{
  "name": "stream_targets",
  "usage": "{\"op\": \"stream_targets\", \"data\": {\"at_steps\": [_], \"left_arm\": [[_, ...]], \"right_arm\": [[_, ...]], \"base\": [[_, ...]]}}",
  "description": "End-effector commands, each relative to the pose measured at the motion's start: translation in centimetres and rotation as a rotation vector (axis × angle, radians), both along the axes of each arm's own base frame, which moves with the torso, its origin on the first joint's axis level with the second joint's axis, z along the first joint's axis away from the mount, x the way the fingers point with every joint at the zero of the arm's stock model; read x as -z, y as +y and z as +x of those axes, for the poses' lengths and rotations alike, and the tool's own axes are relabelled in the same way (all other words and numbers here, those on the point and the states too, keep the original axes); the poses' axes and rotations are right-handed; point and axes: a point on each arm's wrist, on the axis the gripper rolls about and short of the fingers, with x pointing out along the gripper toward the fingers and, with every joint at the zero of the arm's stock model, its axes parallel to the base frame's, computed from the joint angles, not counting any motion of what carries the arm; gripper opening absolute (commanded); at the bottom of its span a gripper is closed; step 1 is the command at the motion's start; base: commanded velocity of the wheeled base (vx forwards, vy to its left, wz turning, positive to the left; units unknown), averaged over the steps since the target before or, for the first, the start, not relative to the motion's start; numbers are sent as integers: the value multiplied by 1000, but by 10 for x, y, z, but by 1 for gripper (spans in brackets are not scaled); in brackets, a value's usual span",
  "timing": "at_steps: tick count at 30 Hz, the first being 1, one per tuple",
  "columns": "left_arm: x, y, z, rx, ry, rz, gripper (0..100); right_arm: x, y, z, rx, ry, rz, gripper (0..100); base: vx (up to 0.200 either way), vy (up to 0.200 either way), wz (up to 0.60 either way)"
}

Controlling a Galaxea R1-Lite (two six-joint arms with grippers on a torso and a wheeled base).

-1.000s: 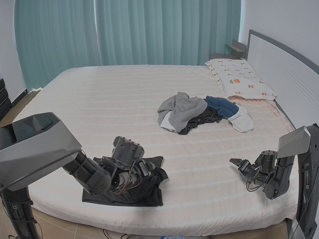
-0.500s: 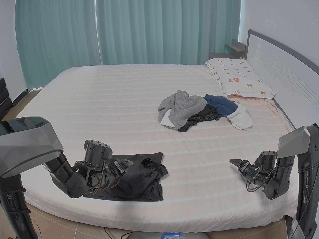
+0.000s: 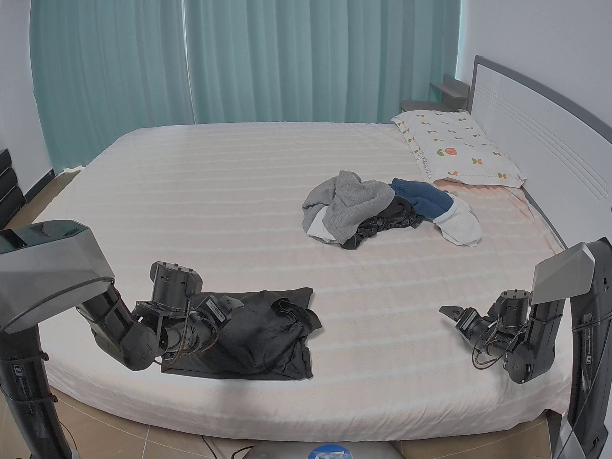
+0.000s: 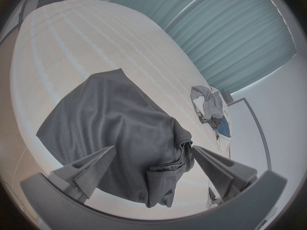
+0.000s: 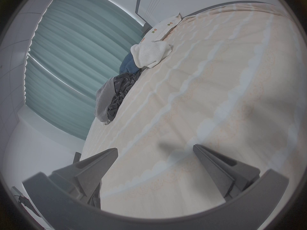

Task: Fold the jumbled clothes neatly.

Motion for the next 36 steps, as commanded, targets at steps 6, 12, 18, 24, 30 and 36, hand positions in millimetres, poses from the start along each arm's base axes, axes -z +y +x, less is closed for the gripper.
{"op": "stream_targets", "data": {"at_steps": [6, 12, 18, 24, 30, 36], "left_arm": [[4, 15, 12, -43, -1, -10, 100], [1, 23, 14, -9, 12, -64, 100], [5, 27, 15, -16, 21, -68, 100], [14, 27, 16, -17, 44, -62, 100], [16, 27, 16, -16, 48, -60, 100], [16, 27, 16, -14, 50, -60, 100]], "right_arm": [[1, 0, 0, 1, 2, 0, 100], [1, 0, 0, -1, 2, -1, 100], [-1, 0, 2, -3, -9, 1, 100], [-5, 7, 1, -21, -19, 4, 100], [-18, 18, -1, -49, -53, 9, 100], [-51, 19, -8, -54, -124, 19, 100]], "base": [[0, 200, 0], [0, 200, 0], [0, 200, 0], [0, 200, 0], [0, 200, 0], [0, 200, 0]]}}
